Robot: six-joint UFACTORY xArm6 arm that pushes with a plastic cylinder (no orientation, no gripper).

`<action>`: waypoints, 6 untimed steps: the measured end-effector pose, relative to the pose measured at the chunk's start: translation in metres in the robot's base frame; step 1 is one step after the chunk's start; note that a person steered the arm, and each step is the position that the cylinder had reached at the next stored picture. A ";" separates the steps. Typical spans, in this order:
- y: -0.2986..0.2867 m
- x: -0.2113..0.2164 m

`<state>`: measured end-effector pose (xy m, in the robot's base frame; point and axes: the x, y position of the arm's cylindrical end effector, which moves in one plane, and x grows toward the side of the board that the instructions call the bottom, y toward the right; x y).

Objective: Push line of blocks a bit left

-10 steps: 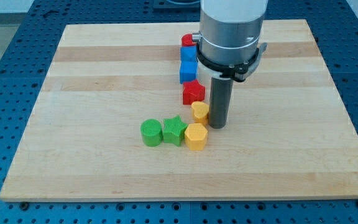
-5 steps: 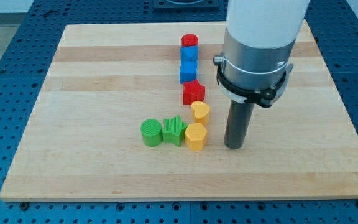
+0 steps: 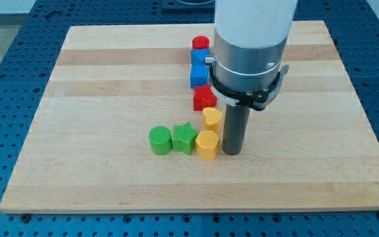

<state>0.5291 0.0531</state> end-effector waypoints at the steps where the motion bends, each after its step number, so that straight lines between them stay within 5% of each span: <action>1: -0.003 0.007; 6: -0.021 -0.006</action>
